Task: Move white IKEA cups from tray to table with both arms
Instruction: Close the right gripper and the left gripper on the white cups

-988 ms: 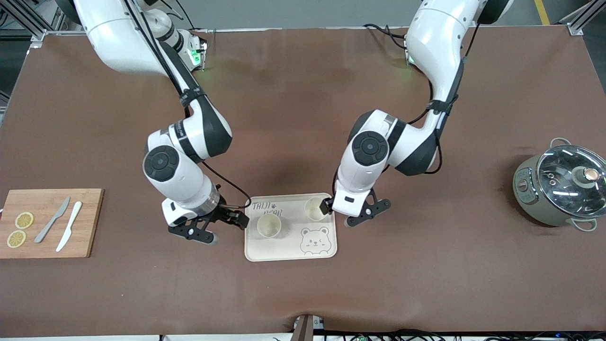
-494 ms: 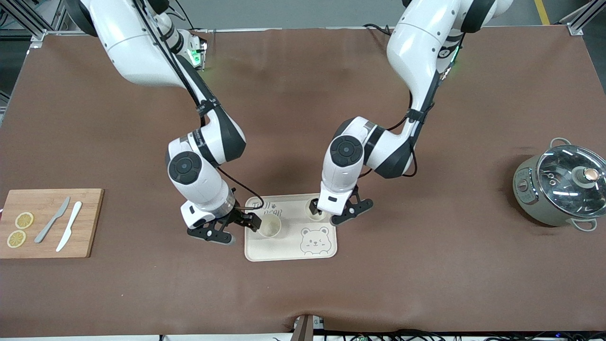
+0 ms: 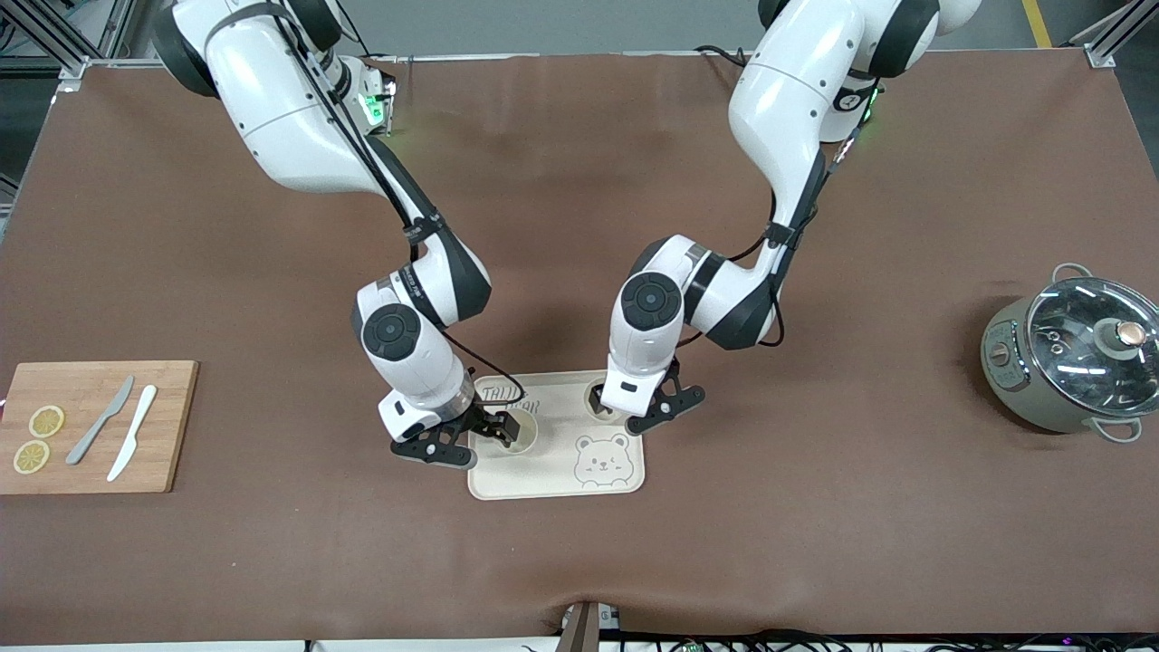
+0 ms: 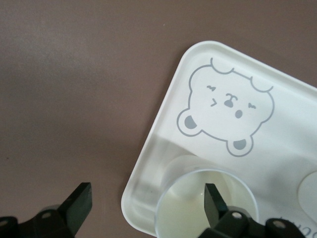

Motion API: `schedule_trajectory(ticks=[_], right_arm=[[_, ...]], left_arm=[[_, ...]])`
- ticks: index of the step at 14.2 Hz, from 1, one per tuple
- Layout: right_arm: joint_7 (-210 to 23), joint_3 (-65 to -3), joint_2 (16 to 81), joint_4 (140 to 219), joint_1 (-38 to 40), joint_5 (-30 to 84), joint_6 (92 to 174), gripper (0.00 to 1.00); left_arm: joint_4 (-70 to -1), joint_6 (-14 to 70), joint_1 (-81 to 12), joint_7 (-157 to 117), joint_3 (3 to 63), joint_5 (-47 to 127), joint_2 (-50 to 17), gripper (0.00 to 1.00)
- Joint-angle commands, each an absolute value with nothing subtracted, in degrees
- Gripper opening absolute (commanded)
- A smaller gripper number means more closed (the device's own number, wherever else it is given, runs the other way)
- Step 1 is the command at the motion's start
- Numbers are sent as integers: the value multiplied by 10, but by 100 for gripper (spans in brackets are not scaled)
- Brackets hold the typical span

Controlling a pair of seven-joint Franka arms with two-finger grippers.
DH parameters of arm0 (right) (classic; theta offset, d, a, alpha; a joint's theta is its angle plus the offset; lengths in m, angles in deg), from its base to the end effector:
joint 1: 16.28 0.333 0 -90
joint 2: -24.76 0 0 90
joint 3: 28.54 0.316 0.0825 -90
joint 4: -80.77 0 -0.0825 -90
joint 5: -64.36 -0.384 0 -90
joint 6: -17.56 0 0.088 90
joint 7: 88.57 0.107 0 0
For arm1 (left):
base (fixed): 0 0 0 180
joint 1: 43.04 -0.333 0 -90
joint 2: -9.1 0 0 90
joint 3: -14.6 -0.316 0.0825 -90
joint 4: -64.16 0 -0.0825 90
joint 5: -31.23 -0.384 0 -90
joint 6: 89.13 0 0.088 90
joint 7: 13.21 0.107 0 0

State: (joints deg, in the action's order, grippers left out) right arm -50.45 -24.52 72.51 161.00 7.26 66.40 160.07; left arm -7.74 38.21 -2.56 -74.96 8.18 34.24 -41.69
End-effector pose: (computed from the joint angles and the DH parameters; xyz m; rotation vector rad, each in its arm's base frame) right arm 0.6748 0.3387 0.2327 -2.9550 0.2792 -0.3015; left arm 0.6169 -0.4464 0.2340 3.0177 0.7204 0.1380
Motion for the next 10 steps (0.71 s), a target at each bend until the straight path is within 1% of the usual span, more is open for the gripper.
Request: schedule_trajectory(ticks=[1, 2, 5, 6, 7, 8, 10], right_arm=[[-487, -251, 742, 1593, 83, 679, 1606, 100], [-487, -251, 742, 1593, 84, 679, 1609, 100], [-487, -251, 746, 1593, 84, 679, 1610, 100], [-487, -251, 748, 1593, 84, 679, 1610, 85], [-487, -251, 748, 1593, 84, 678, 1610, 69], [-487, -251, 749, 1593, 84, 678, 1610, 59], [-487, -251, 750, 1593, 84, 678, 1610, 44]], left_arm=[[-57, 386, -14, -797, 74, 344, -431, 59], [-57, 388, -14, -802, 74, 344, -430, 34], [-57, 388, -13, -804, 74, 344, -429, 7], [-57, 388, -13, -804, 73, 344, -428, 0], [-57, 387, -14, -804, 73, 344, -426, 0], [-58, 383, -14, -805, 73, 344, -424, 0], [-58, 376, -15, -804, 72, 344, -420, 0]])
